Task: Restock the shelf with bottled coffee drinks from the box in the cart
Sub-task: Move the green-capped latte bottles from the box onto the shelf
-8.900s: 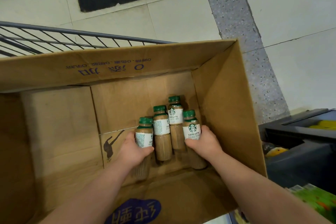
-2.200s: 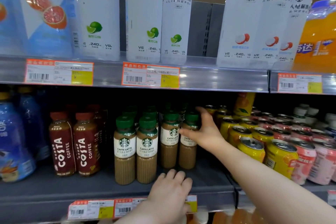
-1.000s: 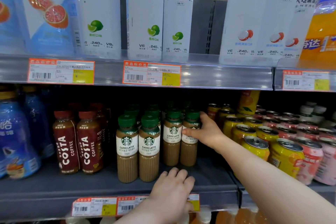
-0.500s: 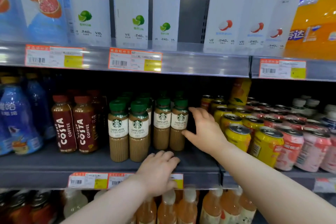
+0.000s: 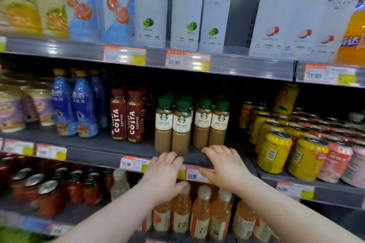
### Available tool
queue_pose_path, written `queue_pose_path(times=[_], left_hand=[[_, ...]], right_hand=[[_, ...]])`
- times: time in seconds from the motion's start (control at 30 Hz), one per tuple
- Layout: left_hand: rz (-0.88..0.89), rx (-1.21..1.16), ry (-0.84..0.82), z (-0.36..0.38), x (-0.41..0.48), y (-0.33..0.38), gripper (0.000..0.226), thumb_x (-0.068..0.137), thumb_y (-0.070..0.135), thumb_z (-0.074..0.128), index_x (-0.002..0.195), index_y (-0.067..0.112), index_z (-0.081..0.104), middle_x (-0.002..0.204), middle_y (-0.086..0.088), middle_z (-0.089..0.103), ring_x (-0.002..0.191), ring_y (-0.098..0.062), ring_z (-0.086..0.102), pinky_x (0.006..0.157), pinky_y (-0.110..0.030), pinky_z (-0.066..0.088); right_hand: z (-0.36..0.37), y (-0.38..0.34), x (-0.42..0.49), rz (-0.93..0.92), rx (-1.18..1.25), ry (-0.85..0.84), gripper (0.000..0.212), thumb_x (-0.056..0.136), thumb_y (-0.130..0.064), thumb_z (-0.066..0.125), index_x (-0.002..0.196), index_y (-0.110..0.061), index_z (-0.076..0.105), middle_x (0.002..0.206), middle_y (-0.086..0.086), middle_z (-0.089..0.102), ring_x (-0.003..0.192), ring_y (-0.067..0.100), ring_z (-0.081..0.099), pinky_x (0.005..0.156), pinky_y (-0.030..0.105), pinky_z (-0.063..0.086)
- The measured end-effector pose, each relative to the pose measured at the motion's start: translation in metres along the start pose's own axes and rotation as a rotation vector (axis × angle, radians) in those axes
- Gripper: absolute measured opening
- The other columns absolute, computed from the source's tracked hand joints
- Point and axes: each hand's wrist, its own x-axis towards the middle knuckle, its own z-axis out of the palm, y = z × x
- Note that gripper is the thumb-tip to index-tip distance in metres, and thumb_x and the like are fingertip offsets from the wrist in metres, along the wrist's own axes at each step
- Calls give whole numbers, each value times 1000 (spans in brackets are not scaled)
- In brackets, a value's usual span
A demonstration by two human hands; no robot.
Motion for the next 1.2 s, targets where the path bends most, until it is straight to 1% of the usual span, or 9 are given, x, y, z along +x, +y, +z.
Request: queue_pose_path(times=[0.03, 0.1, 0.27, 0.47, 0.6, 0.77, 1.03, 1.13, 1.2], left_hand=[[-24, 2, 2, -2, -10, -9, 69, 84, 58, 41, 142, 23, 30, 145, 0, 32, 133, -22, 30, 110, -37, 28], [-81, 25, 5, -7, -36, -32, 67, 86, 55, 47, 142, 22, 30, 146, -1, 30, 135, -23, 28, 111, -38, 25], [-265, 83, -30, -23, -129, -103, 69, 85, 55, 48, 143, 23, 28, 147, 0, 28, 136, -23, 26, 110, -38, 26], [-545, 106, -91, -38, -270, -187, 68, 85, 56, 48, 141, 21, 30, 146, -2, 30, 135, -24, 28, 110, -40, 27], [-711, 119, -147, -49, -360, -229, 72, 87, 56, 48, 145, 21, 24, 148, -3, 28, 136, -25, 28, 109, -39, 27], [-863, 137, -194, -61, -455, -266, 69, 86, 57, 49, 142, 22, 28, 145, -3, 33, 134, -25, 31, 108, -38, 28], [-1035, 100, -183, -57, -537, -303, 68, 87, 56, 47, 142, 21, 28, 147, -3, 29, 136, -23, 29, 111, -36, 27], [-1116, 87, -197, -55, -562, -327, 70, 88, 55, 46, 145, 21, 25, 151, -3, 25, 138, -23, 25, 112, -37, 24], [-1170, 91, -215, -53, -578, -349, 71, 87, 57, 46, 145, 20, 26, 150, -2, 26, 138, -23, 26, 112, -38, 25]], right_hand=[[1, -12, 1, -24, 6, 2, 60, 90, -51, 47, 143, -29, 30, 146, -5, 36, 137, 20, 29, 113, 41, 21], [2, -41, 3, -77, 10, 11, 58, 89, -51, 47, 141, -29, 32, 144, -5, 37, 135, 20, 31, 111, 39, 24], [6, -150, 8, -210, 20, -14, 56, 89, -51, 47, 138, -27, 36, 143, -2, 40, 134, 22, 33, 108, 39, 26], [20, -306, -6, -444, 90, -73, 60, 89, -53, 47, 141, -28, 33, 144, -5, 38, 135, 20, 32, 109, 40, 27], [30, -402, -23, -577, 124, -103, 57, 88, -53, 49, 136, -27, 38, 137, -4, 44, 131, 22, 38, 104, 41, 32], [44, -503, -49, -708, 114, -167, 62, 88, -53, 49, 140, -24, 34, 143, 1, 40, 134, 25, 35, 107, 42, 30], [63, -603, -55, -880, 113, -259, 64, 87, -50, 51, 143, -28, 30, 146, -1, 37, 136, 23, 31, 110, 42, 25], [69, -645, -44, -941, 109, -297, 64, 89, -51, 49, 145, -27, 28, 148, 0, 35, 138, 23, 28, 112, 42, 24], [75, -677, -36, -983, 112, -299, 63, 89, -52, 48, 143, -28, 30, 147, 0, 36, 137, 23, 30, 111, 41, 26]])
